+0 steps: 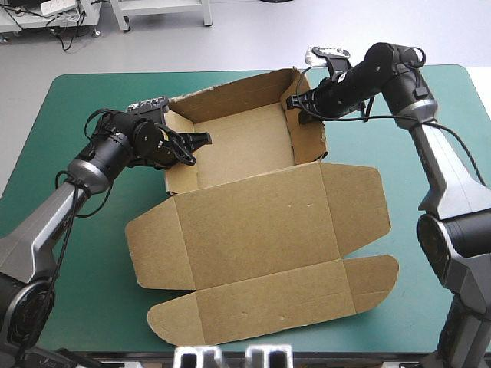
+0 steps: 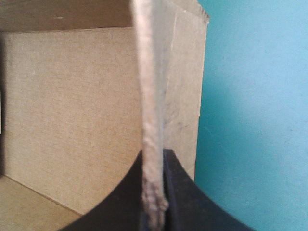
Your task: Fold the box
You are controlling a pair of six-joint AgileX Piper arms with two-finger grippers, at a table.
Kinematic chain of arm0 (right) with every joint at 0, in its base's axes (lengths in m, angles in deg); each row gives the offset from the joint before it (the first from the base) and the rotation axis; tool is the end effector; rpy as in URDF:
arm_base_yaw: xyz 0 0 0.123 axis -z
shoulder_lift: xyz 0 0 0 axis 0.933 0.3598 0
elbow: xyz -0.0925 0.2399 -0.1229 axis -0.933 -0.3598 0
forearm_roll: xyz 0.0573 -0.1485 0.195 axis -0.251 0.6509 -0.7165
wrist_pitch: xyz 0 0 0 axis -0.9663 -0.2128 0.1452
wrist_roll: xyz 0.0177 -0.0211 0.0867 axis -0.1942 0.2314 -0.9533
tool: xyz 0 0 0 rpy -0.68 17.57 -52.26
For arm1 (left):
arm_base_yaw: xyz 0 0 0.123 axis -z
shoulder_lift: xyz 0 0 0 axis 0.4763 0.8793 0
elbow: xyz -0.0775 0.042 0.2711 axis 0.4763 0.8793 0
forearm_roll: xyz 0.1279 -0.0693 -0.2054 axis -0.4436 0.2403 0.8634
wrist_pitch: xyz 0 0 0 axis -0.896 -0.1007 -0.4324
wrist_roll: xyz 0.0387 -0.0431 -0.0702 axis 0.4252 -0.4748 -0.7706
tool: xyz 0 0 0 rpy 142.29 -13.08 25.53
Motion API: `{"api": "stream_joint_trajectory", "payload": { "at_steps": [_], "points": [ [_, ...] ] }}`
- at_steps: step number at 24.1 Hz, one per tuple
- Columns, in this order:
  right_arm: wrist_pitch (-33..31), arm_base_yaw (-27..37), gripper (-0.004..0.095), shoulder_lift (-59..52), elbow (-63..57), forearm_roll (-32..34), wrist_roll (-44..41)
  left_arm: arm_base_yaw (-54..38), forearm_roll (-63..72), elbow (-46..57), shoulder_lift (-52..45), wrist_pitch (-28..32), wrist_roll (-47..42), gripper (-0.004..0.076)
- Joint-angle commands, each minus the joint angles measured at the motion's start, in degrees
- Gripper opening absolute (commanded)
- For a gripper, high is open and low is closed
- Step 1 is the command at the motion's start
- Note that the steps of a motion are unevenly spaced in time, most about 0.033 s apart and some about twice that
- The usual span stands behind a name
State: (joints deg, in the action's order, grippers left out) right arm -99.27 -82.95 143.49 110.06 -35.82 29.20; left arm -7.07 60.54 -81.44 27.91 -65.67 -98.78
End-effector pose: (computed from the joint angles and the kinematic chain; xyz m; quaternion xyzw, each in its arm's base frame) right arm 0.3983 0.1355 0.3791 -0.1251 0.9343 0.2310 0.2409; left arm 0.3249 -0.1293 0.3221 -0.0832 0.9559 -0.1348 0.2473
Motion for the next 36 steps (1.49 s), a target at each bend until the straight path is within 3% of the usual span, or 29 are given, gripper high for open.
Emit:
{"api": "stream_joint_trajectory", "payload": {
  "at_steps": [1, 10, 16, 19, 23, 28, 36],
  "points": [
    [-0.68, -2.27, -0.0024, -3.08, 1.69, -1.53, 0.00, 0.35, 8.62, -1.55, -1.24, 4.56, 6.97, -0.0010],
    [-0.68, -9.67, -0.0024, 0.09, 1.69, 8.39, -2.63, 0.35, 10.87, -1.65, 1.86, 0.04, 11.95, -0.0010],
    [-0.68, -15.11, -0.0023, 3.46, 1.69, 13.06, -5.52, 0.35, 10.11, -1.76, 1.89, 0.62, 12.07, -0.0010],
    [-0.68, -17.46, -0.0023, 5.59, 1.69, 14.30, -7.84, 0.35, 5.61, -1.76, 2.29, -2.85, 12.07, -0.0010],
    [-0.78, -18.20, -0.0023, 7.79, 1.69, 15.03, -10.14, 0.35, 2.12, -1.64, 3.38, -6.68, 11.96, -0.0010],
    [-0.78, -18.20, -0.0023, 8.15, 1.69, 22.05, -7.77, 0.35, -0.39, -1.64, 4.66, -5.35, 11.40, -0.0010],
    [-0.78, -18.20, -0.0023, 10.08, 1.69, 24.64, -5.45, 6.46, -10.84, -2.13, 8.52, -3.82, 6.62, -0.0010]
  ]
}}
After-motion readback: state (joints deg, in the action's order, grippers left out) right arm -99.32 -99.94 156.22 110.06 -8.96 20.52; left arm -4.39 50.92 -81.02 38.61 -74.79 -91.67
